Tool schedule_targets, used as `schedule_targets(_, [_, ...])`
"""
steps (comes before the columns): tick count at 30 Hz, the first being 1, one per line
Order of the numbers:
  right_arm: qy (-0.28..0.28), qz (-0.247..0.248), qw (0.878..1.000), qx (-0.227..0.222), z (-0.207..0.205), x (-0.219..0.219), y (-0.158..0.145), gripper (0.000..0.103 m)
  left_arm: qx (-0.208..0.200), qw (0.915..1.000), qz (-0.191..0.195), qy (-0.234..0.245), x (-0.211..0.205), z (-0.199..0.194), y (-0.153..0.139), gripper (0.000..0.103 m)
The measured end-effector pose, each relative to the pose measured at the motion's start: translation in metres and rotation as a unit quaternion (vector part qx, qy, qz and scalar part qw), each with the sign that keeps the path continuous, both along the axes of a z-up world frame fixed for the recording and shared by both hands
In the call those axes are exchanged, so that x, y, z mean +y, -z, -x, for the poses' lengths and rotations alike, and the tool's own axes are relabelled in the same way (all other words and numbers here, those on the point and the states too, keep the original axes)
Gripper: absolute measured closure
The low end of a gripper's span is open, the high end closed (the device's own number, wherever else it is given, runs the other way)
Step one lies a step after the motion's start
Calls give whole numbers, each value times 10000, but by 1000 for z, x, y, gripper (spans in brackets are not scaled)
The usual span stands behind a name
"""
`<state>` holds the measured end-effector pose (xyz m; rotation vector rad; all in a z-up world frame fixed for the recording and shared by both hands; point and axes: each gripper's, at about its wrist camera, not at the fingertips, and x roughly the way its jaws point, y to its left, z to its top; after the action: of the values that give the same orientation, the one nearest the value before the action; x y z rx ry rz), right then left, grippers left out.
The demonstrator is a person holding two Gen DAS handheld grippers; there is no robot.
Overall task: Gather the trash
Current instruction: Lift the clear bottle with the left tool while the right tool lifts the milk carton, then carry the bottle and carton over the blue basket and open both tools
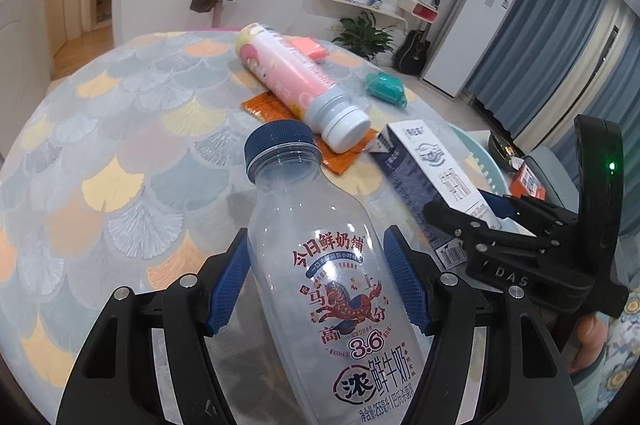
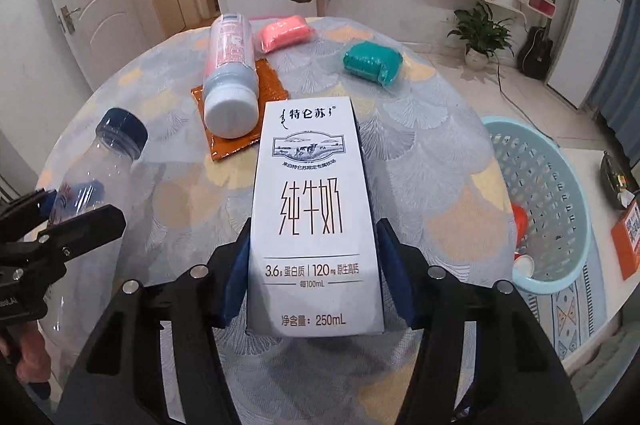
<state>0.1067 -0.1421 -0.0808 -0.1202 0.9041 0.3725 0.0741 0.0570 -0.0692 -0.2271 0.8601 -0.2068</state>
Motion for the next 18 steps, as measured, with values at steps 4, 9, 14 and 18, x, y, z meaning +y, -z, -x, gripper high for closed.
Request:
schedule_targets(4, [58,-57,9995,-310,6,-7,-15,49,-125,9999,-21,107,-10,-1,-9,38])
schedule_targets(9, [341,-201,9970,-670,7,-32,-39,50,-402,9982,94,434,-34,-6,-28,38])
schedule_targets(14, [816,-430,9914,-931,0,-76,-58,50,-646,9950,30,763,-71,-23,-49,38])
schedule_targets(18, [1312,-437,9847,-1063,-14,-116,-65,50,-841,9910,58,1039,-109,-43,-65,38])
